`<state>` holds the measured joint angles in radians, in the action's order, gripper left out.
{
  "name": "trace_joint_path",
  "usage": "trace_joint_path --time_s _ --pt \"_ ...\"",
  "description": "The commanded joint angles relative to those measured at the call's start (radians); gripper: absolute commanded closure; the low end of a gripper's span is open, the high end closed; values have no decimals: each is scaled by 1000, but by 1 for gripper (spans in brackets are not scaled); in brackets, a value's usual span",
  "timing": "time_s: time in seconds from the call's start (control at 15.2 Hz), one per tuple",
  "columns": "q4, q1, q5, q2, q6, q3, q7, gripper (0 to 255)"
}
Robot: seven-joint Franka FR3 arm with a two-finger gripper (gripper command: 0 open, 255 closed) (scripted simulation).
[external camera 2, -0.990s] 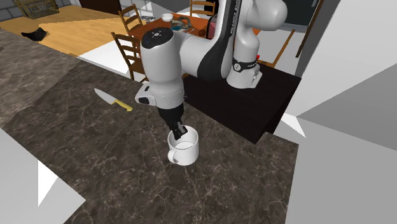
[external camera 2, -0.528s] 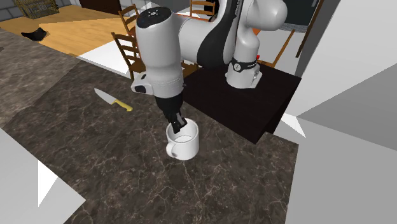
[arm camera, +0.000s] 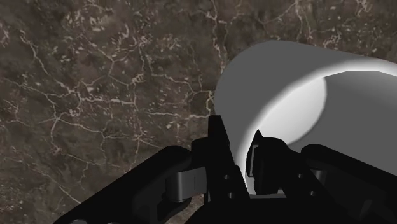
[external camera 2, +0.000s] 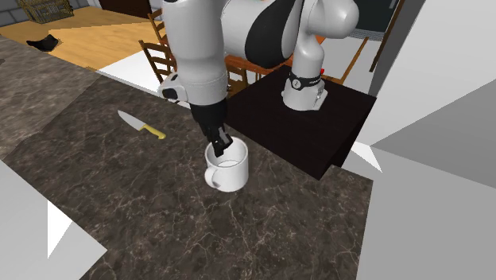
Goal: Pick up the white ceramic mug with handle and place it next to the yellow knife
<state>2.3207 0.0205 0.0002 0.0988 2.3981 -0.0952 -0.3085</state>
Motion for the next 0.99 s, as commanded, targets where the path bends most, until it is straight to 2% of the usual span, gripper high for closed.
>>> trace_joint_path --time_s 0.0,0.07,0.53,0.92 --pt "-6 1 3 -22 -28 0 3 255" --pt "-9 1 4 -29 -37 0 3 255" --pt "79 94 8 -98 -20 84 184 255" --pt "108 174 0 -123 -16 167 341 255"
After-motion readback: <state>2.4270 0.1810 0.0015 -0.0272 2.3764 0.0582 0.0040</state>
